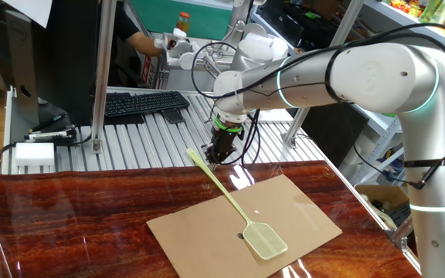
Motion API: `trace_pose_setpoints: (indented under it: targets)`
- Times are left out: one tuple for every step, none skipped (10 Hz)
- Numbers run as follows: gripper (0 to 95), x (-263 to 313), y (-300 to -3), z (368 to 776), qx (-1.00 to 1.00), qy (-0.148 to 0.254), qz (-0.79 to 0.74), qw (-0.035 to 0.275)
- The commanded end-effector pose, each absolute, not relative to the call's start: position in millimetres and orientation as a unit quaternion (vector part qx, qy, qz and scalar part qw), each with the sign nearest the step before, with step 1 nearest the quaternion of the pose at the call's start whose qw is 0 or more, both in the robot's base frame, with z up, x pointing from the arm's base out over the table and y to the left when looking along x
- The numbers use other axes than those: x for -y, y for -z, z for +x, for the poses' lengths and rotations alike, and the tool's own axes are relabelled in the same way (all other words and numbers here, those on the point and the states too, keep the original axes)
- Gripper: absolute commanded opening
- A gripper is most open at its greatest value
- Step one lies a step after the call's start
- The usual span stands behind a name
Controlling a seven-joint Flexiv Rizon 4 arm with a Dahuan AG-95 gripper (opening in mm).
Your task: Swat with a flyswatter
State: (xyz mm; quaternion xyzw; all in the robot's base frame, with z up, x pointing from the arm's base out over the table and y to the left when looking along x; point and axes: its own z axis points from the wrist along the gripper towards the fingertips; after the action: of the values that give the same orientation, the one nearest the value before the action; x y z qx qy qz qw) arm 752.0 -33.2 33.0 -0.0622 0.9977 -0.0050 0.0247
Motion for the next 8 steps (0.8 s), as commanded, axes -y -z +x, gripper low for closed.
trace_pose_setpoints:
  targets:
    - [0.0,33.5,-32.5,752.6,-0.998,0.003,-0.063,0.025]
    - [0.0,33.5,-32.5,752.6,-0.997,0.003,-0.066,0.027]
    - [0.0,33.5,-32.5,752.6,-0.997,0.004,-0.07,0.029]
    - [0.0,33.5,-32.5,752.6,-0.997,0.004,-0.071,0.031]
    - [0.0,33.5,-32.5,752.6,-0.997,0.003,-0.074,0.036]
    - [0.0,33.5,-32.5,752.6,-0.997,-0.001,-0.074,0.037]
    - [0.0,33.5,-32.5,752.6,-0.997,-0.003,-0.074,0.037]
    - [0.0,33.5,-32.5,752.6,-0.997,-0.002,-0.072,0.035]
